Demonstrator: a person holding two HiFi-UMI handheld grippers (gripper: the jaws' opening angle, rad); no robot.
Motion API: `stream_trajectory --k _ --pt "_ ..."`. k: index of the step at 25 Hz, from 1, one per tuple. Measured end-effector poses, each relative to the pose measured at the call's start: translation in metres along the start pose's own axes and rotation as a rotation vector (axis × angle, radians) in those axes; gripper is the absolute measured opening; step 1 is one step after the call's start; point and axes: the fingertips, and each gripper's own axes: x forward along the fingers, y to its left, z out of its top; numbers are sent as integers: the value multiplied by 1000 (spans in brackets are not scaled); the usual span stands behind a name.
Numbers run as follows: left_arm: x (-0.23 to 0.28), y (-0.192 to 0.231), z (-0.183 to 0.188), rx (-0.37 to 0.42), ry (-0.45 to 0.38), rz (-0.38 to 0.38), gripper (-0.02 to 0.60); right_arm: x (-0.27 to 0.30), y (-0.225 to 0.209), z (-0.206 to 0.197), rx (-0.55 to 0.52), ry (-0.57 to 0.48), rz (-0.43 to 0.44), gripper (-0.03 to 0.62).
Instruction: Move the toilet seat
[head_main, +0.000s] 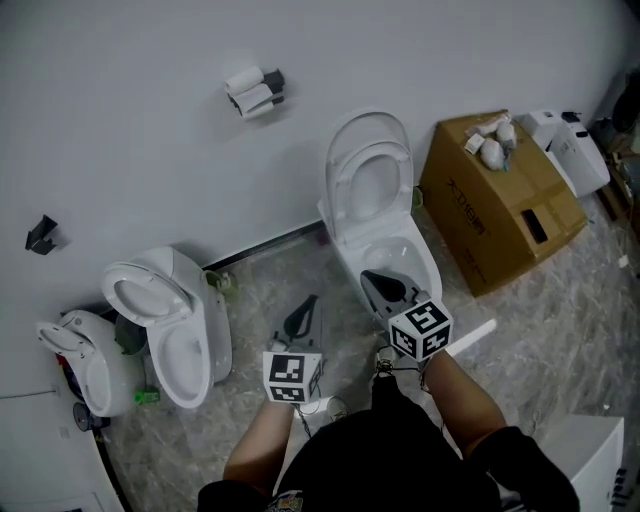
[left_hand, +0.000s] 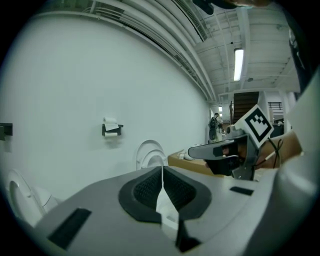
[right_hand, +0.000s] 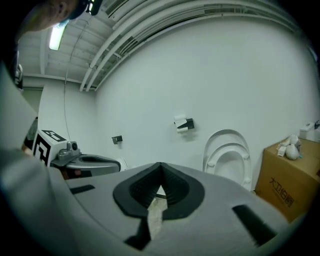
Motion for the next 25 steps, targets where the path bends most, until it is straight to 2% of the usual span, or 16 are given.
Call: stream_trajectory --k 8,13,19,25 --pt "-57 -39 -26 -7 20 -148 12 -68 52 -37 17 20 -136 5" --pt "-73 -73 -25 -34 8 -230 12 -113 61 -41 -1 27 -212 5" --pt "-84 -107 -13 -40 -20 -268 12 -156 61 -31 -29 14 -259 5" --pt "-97 -151 -12 -32 -25 -253 12 -203 61 -31 -51 -11 -241 5"
